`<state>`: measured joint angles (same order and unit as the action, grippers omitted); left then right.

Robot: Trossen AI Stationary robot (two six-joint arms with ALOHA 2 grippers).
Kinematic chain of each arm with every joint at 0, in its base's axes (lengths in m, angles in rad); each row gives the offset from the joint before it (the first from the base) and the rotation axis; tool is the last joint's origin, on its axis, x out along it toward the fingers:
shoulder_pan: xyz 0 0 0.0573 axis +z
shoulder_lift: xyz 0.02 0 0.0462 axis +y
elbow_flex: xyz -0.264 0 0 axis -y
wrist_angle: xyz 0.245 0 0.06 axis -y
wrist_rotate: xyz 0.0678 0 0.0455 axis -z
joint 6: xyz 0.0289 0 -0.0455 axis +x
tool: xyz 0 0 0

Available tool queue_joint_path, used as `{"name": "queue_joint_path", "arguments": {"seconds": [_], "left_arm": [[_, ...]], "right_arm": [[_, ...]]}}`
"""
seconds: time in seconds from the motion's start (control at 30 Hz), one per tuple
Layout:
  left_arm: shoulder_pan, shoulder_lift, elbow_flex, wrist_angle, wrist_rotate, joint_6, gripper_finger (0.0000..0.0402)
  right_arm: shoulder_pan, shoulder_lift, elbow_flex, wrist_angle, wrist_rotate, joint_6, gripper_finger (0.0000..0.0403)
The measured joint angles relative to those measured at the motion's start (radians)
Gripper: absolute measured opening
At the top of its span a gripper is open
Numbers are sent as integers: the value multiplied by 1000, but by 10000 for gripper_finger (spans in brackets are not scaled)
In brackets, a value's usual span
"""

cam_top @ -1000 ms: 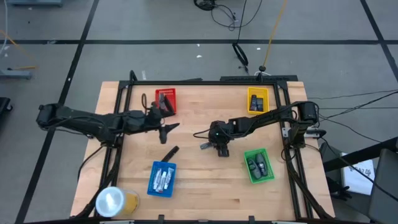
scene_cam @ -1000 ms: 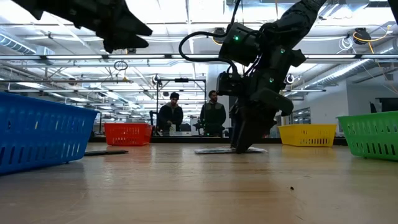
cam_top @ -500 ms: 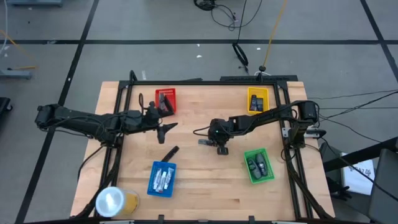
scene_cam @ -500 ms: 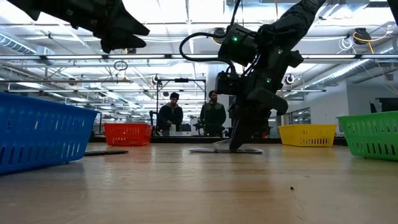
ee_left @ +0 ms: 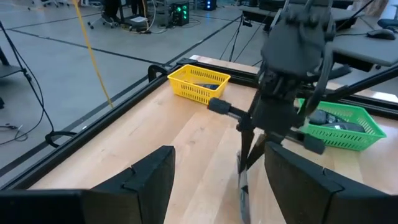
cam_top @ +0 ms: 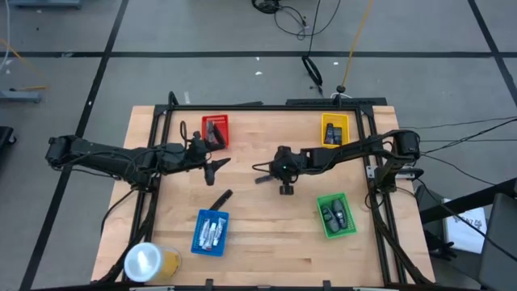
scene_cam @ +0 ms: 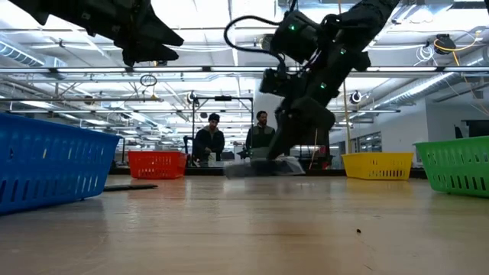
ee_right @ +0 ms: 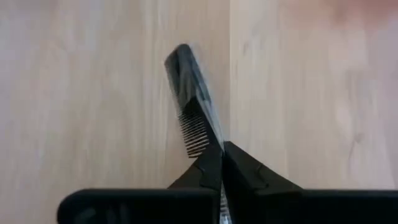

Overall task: Pick & Place Travel size toiletries
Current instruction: Put the right black comb in plastic wrap into the orange basket

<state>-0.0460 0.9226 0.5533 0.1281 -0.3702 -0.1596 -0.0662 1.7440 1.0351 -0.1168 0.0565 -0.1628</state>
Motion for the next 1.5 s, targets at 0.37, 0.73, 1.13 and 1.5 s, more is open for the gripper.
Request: {"name": "queue_joint_path", "arguments": {"seconds": [0.37,0.73,1.13,1.5], "left_arm": [[18,31,1,-7,55,-121,246],[95,261,146,-176,319,-217,246],[213,520,442,-535,511,-149,246],[227,565,497,-549,562,-121,246]], "right_arm": [[3,-51,0,115,53,-55,0],[3,-51,0,218,99,-97,0],[67,-51,0,235,204,-185,0],[95,-51,1,271,231,-225,0]]}}
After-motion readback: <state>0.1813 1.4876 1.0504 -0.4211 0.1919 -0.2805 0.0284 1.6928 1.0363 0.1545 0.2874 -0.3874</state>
